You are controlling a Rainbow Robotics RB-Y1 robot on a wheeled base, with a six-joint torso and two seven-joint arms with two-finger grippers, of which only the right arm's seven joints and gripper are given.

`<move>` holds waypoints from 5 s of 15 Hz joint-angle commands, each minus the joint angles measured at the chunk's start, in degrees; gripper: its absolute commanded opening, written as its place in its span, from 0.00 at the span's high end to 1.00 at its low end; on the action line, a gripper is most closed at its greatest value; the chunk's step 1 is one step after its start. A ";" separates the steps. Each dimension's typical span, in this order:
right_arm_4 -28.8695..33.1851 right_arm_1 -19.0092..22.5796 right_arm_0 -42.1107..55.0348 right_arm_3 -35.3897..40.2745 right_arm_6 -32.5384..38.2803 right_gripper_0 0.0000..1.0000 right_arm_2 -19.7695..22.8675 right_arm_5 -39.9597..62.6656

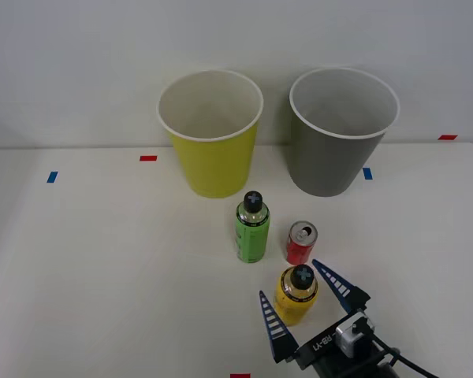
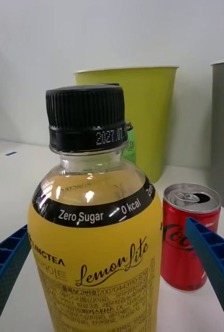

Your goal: Put cans in the gray bin, plastic bottles in the light green bin

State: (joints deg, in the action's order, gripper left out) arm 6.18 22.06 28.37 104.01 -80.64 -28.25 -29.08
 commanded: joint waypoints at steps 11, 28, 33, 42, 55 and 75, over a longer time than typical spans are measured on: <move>-3.98 0.17 -0.86 0.06 -2.94 0.00 0.74 0.95; -9.34 -0.53 -2.70 0.23 -7.69 1.00 -1.54 2.80; -10.31 -0.88 -2.70 0.23 -7.95 1.00 -2.07 2.71; -12.86 1.84 -0.77 1.64 -7.69 1.00 -1.37 -0.89; -38.87 10.37 -1.03 34.42 -8.13 1.00 0.21 8.77; -33.34 -23.06 -52.36 -1.00 -15.25 1.00 15.95 39.54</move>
State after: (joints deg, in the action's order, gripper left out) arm -27.77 -0.27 -22.22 105.02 -95.49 -12.87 10.46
